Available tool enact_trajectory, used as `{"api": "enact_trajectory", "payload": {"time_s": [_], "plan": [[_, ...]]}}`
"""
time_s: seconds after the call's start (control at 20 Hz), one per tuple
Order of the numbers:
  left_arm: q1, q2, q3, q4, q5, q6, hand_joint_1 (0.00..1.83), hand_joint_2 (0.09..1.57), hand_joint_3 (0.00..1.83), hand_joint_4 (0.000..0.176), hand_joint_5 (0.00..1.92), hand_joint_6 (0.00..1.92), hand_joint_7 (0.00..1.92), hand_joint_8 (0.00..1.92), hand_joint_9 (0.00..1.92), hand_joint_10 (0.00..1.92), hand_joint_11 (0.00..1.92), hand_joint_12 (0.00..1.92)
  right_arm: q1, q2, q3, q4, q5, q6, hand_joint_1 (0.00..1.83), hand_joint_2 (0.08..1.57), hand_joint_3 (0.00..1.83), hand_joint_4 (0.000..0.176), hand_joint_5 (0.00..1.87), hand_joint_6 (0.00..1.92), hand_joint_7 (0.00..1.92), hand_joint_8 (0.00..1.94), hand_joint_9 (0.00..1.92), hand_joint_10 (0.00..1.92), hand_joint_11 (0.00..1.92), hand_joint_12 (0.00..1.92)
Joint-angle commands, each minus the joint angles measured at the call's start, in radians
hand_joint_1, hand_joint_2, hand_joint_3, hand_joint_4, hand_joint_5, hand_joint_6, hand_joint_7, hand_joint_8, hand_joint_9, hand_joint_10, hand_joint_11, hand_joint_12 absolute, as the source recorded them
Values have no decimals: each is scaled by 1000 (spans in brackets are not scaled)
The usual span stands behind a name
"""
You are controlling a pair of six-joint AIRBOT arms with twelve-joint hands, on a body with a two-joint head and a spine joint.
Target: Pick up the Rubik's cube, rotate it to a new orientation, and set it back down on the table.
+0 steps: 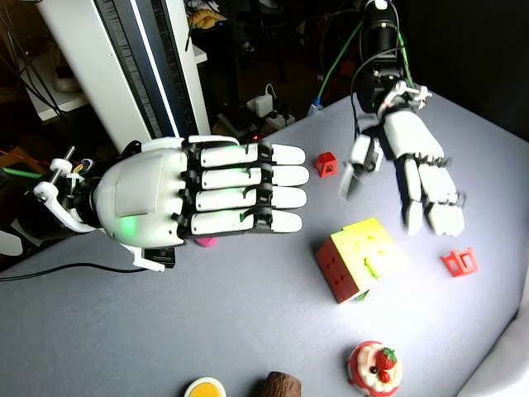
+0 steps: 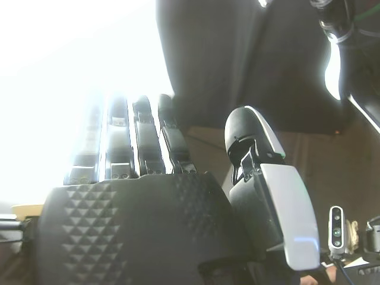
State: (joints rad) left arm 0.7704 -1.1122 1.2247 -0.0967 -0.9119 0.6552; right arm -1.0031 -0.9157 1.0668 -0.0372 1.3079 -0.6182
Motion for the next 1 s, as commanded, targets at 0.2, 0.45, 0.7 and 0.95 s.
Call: {"api": "enact_trajectory", "payload": {"time_s": [0.2, 0.45, 0.7, 0.95], "plan": [[64, 65, -53, -69, -315, 24, 0, 1018, 34, 102, 0, 0, 0, 0, 0, 0, 0, 0, -20, 9, 2, 71, 110, 5, 0, 1308, 0, 0, 0, 0, 0, 0, 0, 0, 0, 0], [133, 114, -98, -109, -417, 50, 0, 962, 3, 175, 0, 0, 0, 0, 0, 0, 0, 0, -30, 27, -12, 124, 108, 5, 0, 1269, 0, 0, 0, 0, 0, 0, 0, 0, 0, 0], [219, 154, -145, -162, -564, 70, 0, 955, 0, 157, 0, 0, 0, 0, 0, 0, 0, 0, -36, 61, -35, 145, 133, 5, 0, 1275, 0, 0, 0, 0, 0, 0, 0, 0, 0, 0], [268, 196, -197, -189, -714, 128, 0, 994, 13, 133, 0, 0, 0, 0, 0, 0, 0, 0, -36, 132, -95, 169, 215, 5, 0, 1326, 0, 0, 0, 0, 0, 0, 0, 0, 0, 0]]}}
